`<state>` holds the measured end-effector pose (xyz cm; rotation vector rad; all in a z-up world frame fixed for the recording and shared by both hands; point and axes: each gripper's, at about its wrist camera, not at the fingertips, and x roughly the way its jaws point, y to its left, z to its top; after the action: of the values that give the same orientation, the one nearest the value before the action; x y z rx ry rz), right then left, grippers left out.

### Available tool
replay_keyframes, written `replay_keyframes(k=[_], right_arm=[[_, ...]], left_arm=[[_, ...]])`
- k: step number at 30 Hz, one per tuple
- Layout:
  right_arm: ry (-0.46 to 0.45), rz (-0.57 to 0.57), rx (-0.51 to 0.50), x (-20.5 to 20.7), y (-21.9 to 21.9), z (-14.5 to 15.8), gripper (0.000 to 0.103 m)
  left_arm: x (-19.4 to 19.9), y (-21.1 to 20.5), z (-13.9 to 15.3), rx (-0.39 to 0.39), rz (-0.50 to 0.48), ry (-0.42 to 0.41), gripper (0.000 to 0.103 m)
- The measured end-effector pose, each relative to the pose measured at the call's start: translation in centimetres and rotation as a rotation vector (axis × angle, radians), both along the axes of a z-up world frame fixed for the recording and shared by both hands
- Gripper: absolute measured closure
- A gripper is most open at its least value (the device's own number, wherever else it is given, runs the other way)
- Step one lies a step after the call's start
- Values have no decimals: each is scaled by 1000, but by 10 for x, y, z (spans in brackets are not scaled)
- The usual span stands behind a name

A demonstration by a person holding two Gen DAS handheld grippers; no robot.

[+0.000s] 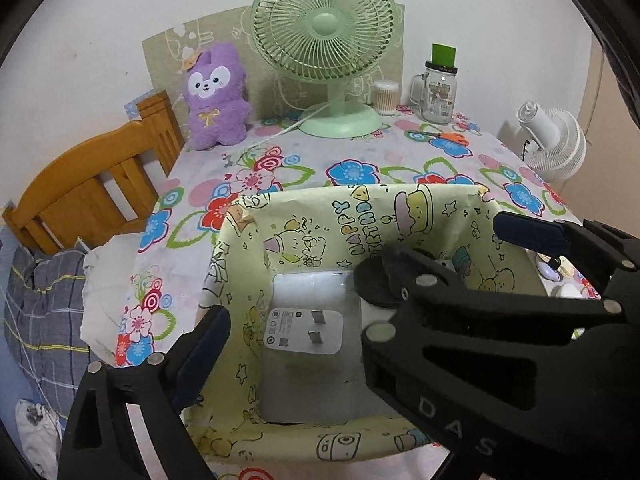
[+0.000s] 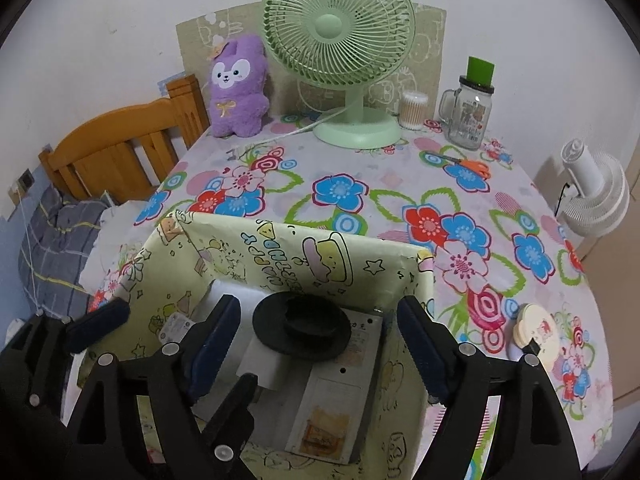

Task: Organize rigid objects
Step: 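Lower the charger into the yellow box and open the left tool while the right tool releases the base there, then withdraw both tools from the box back over the table objects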

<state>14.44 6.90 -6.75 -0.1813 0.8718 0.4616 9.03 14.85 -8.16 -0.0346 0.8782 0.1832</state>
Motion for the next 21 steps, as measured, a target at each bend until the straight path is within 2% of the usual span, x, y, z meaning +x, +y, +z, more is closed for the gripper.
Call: replay_keyframes(k=[6,21], right_arm=[[-24,23,-8,-12,-2,8,13],[-56,-1,29,-28,-24,29,11]], left_arm=[[-7,-1,9,-8,7,-13,5],[-22,-25,29,22,-4,-54,1]])
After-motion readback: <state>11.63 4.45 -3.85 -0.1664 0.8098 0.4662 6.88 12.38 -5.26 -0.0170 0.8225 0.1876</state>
